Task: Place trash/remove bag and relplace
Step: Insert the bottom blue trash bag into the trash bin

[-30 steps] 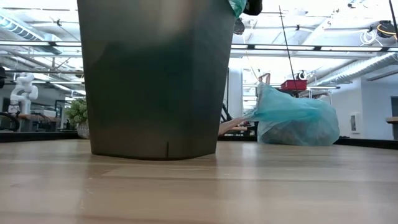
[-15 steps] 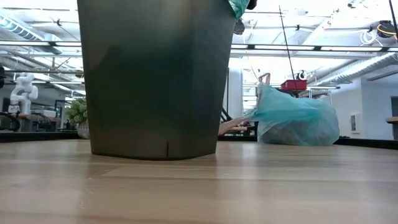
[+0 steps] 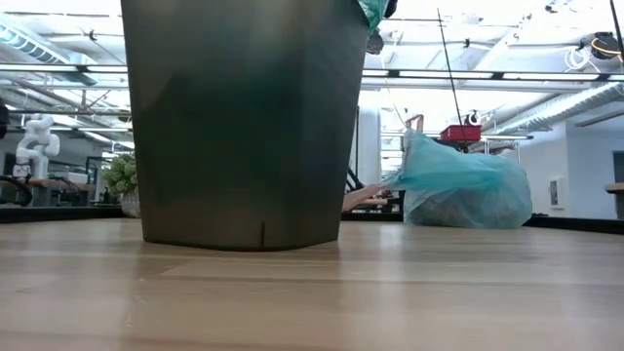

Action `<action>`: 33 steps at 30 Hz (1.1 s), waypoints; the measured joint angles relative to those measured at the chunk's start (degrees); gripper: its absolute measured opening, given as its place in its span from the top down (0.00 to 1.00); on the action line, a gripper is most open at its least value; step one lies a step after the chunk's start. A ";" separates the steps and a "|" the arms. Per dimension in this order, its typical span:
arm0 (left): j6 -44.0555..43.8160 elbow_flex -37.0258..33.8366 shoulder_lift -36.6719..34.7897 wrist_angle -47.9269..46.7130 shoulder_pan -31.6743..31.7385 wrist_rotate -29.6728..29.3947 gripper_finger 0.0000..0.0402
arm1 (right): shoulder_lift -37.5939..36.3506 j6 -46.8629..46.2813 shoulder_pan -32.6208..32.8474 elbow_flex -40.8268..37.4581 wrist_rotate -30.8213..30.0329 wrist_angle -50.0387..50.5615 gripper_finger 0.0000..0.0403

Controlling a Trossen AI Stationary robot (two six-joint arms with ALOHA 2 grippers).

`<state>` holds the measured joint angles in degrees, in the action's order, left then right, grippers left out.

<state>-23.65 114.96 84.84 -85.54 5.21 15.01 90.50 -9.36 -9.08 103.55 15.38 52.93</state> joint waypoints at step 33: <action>4.85 11.04 1.66 4.27 10.64 -1.30 0.38 | 0.04 0.68 0.07 -0.04 0.04 -0.51 0.58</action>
<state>-18.80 125.99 86.49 -81.27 15.86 13.71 90.54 -8.68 -9.02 103.50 15.42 52.42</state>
